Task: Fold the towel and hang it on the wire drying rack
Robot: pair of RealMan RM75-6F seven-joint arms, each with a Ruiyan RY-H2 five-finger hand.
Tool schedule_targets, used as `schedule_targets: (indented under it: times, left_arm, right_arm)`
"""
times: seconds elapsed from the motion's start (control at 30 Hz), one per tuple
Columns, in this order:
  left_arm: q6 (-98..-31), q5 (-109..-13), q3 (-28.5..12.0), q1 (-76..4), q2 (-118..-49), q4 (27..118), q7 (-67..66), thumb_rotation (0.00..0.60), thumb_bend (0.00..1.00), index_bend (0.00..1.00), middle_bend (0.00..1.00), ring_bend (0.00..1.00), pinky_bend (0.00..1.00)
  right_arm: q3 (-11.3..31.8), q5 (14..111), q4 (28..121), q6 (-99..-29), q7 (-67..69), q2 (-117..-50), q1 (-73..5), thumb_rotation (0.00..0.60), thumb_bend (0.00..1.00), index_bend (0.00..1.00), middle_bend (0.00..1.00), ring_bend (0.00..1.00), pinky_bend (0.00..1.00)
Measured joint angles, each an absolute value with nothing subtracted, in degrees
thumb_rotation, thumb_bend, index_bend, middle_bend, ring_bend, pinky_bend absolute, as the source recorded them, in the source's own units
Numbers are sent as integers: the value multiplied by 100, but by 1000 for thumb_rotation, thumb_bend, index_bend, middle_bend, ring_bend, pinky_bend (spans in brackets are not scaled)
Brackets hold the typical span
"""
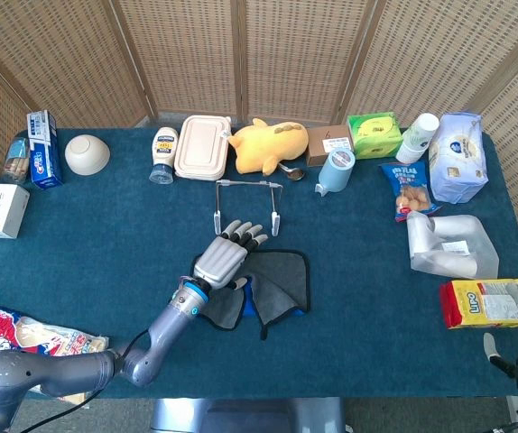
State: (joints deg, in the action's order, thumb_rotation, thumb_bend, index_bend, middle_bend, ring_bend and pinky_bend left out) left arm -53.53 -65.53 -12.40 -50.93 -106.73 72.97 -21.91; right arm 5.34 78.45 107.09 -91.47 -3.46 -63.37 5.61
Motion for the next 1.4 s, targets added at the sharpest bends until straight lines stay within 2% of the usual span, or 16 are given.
schedule_targets:
  times: [0.3,0.53,0.73,0.97,1.4]
  left_arm:
    - [-5417,-6673,-1221,-5031,-10488,7692,-2080,600,312,120,46,0,0]
    - [-5423,-6948,-1119,-4915,-10106,8208,-1625,600,313,219,75,0,0]
    - [-5390,-7436,-863,-4760,-9522,8725,-1063,600,313,230,77,0,0]
    - [-5317,-8128,-325,-4635,-8965,8993,-747,600,290,241,67,0,0]
    - [-5439,-8931,133,-4490,-8672,8759,57,600,252,238,68,0,0]
  right_arm:
    - [534,7869,10721,-9120,-356,-6334,538,600,352,123,46,0,0]
    - [551,7881,10735,-9049,-411,-6358,472,600,351,123,46,0,0]
    - [553,7890,10776,-8979,-504,-6392,407,600,352,123,46,0,0]
    - [554,7909,10866,-8936,-673,-6436,345,600,351,123,46,0,0]
    - [516,7962,11039,-9015,-867,-6444,347,600,351,123,46,0,0]
